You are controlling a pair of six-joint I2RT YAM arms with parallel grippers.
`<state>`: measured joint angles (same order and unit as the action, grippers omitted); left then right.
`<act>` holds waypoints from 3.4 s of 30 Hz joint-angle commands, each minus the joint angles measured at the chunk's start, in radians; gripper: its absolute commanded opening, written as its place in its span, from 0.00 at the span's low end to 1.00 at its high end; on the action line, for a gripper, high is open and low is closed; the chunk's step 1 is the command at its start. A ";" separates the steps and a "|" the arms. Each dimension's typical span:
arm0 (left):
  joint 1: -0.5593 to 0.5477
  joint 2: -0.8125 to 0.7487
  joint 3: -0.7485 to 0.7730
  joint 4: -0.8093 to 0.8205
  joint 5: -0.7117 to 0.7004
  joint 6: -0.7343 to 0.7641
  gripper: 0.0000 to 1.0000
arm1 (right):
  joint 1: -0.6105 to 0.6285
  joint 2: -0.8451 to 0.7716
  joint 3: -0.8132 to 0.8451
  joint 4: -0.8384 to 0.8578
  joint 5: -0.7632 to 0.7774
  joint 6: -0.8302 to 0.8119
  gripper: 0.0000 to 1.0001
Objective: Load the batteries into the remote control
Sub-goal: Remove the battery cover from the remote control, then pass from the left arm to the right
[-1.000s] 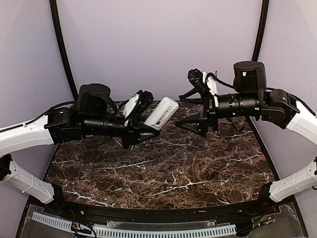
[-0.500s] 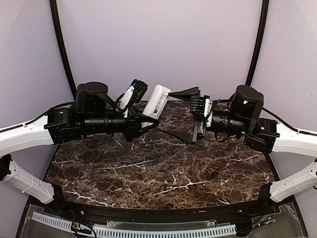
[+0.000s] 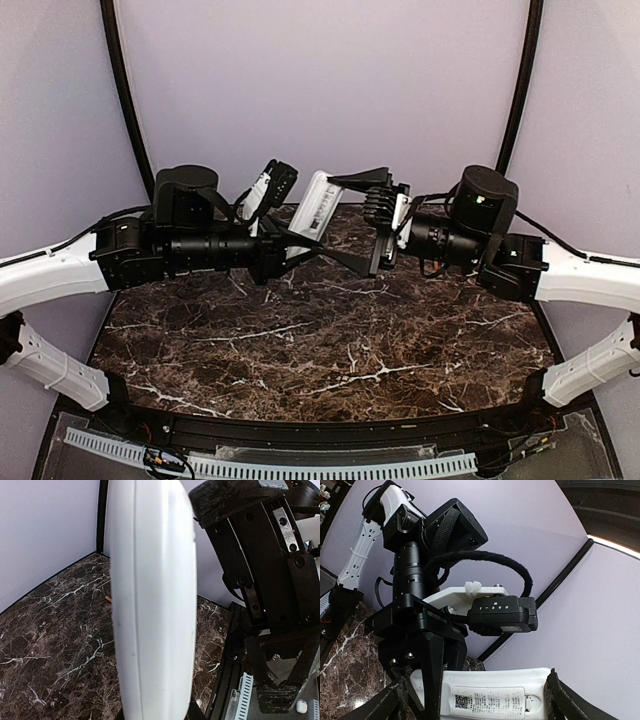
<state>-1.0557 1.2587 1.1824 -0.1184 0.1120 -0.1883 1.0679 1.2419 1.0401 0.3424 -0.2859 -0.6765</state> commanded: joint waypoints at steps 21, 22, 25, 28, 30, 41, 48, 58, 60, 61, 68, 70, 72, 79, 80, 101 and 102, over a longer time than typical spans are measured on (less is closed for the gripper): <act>0.015 -0.012 -0.011 0.033 0.005 -0.013 0.00 | 0.007 0.063 0.046 -0.148 0.076 0.045 0.64; 0.016 -0.008 -0.010 0.028 0.003 -0.017 0.00 | 0.007 0.063 0.039 -0.138 0.081 0.053 0.62; 0.024 -0.004 -0.014 0.024 0.007 -0.023 0.00 | 0.004 0.056 0.019 -0.104 0.093 0.072 0.56; 0.028 -0.003 -0.018 0.026 0.017 -0.027 0.00 | 0.000 0.050 0.012 -0.085 0.099 0.084 0.51; 0.034 0.000 -0.020 0.028 0.021 -0.032 0.00 | -0.003 0.052 0.013 -0.081 0.093 0.094 0.48; 0.063 0.004 -0.045 0.032 0.051 -0.070 0.00 | -0.024 0.087 0.016 -0.076 0.059 0.133 0.33; 0.106 0.024 -0.069 -0.007 -0.003 -0.055 0.00 | -0.071 0.172 0.002 -0.057 -0.019 0.152 0.33; 0.175 0.099 -0.115 -0.018 -0.051 0.013 0.00 | -0.098 0.310 -0.035 0.005 -0.114 0.182 0.32; 0.184 0.122 -0.118 -0.026 -0.060 0.028 0.00 | -0.104 0.339 -0.043 0.012 -0.118 0.196 0.32; 0.189 0.140 -0.119 -0.030 -0.063 0.034 0.00 | -0.106 0.352 -0.044 0.011 -0.118 0.201 0.31; 0.218 0.216 -0.111 -0.063 -0.089 0.074 0.00 | -0.121 0.406 -0.073 0.005 -0.134 0.219 0.29; 0.224 0.230 -0.116 -0.069 -0.097 0.087 0.00 | -0.125 0.405 -0.083 0.003 -0.133 0.222 0.29; 0.230 0.249 -0.114 -0.089 -0.101 0.101 0.00 | -0.126 0.398 -0.086 -0.011 -0.139 0.226 0.30; 0.240 0.273 -0.114 -0.109 -0.118 0.102 0.00 | -0.129 0.317 -0.061 -0.094 -0.153 0.248 0.34; 0.240 0.269 -0.114 -0.107 -0.117 0.104 0.00 | -0.130 0.301 -0.056 -0.110 -0.153 0.244 0.35; 0.238 0.130 -0.079 -0.292 0.319 0.160 0.00 | 0.049 0.263 0.013 -0.158 0.400 -0.798 0.96; 0.238 0.131 -0.077 -0.300 0.332 0.156 0.00 | 0.052 0.276 0.026 -0.149 0.407 -0.813 0.96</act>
<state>-0.8207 1.4097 1.0801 -0.3550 0.3569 -0.0334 1.1000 1.4677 1.0527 0.0528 -0.0227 -1.2812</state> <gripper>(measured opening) 0.200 0.962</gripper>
